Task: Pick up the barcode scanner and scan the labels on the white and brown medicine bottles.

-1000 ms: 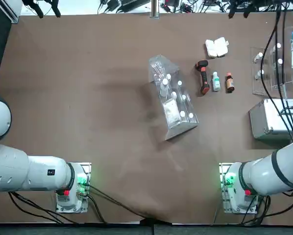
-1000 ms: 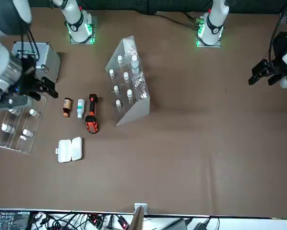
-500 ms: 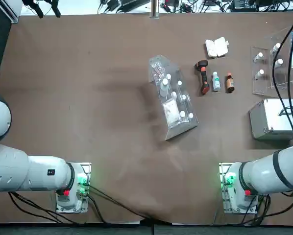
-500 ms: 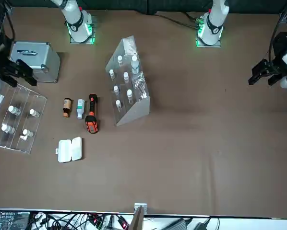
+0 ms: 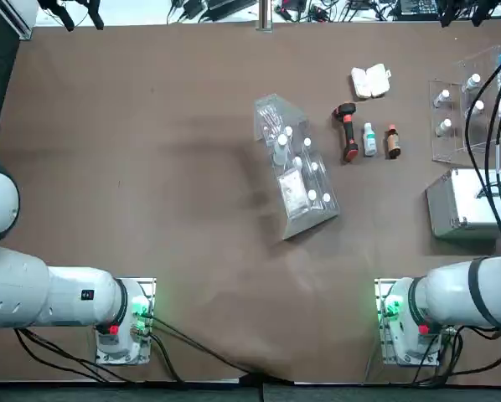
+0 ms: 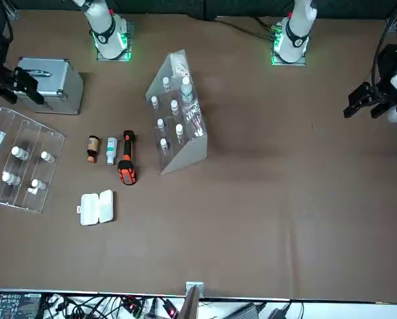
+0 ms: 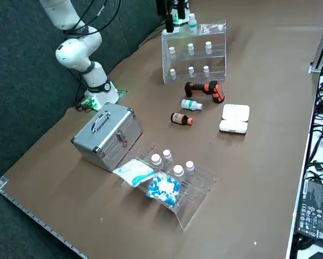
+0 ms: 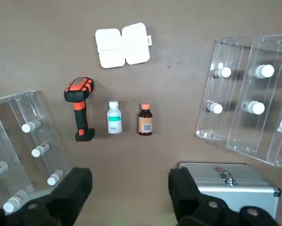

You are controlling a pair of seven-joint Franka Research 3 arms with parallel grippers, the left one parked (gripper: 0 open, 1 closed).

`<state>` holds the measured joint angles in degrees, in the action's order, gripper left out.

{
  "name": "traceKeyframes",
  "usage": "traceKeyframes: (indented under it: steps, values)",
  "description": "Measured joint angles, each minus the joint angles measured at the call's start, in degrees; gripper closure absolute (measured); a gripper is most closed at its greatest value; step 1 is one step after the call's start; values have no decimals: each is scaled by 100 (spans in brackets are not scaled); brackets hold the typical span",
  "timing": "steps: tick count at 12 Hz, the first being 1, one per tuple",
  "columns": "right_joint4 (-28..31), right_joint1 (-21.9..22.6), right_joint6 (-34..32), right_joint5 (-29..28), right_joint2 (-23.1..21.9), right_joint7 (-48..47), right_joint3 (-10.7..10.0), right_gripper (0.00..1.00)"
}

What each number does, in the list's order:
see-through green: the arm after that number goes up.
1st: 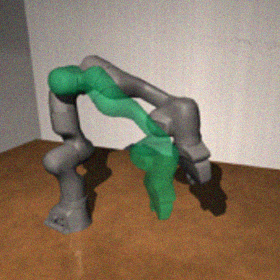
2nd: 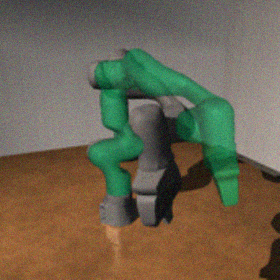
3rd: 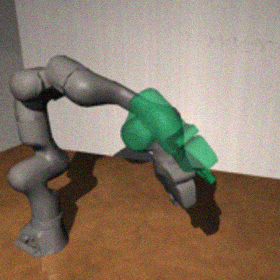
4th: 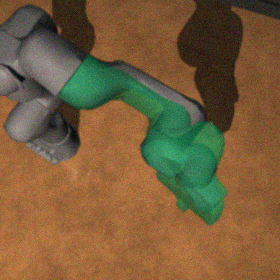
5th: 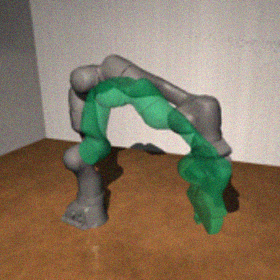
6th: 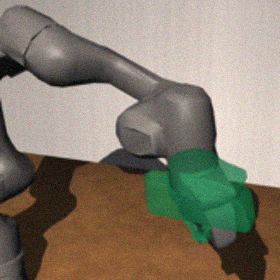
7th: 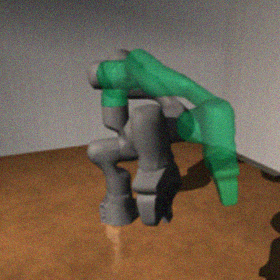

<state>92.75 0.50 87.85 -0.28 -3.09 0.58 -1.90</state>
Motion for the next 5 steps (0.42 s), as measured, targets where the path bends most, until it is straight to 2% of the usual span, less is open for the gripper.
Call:
traceKeyframes:
  steps: [5]
  values:
    - [95,-114,6,0,-122,0,108,0]
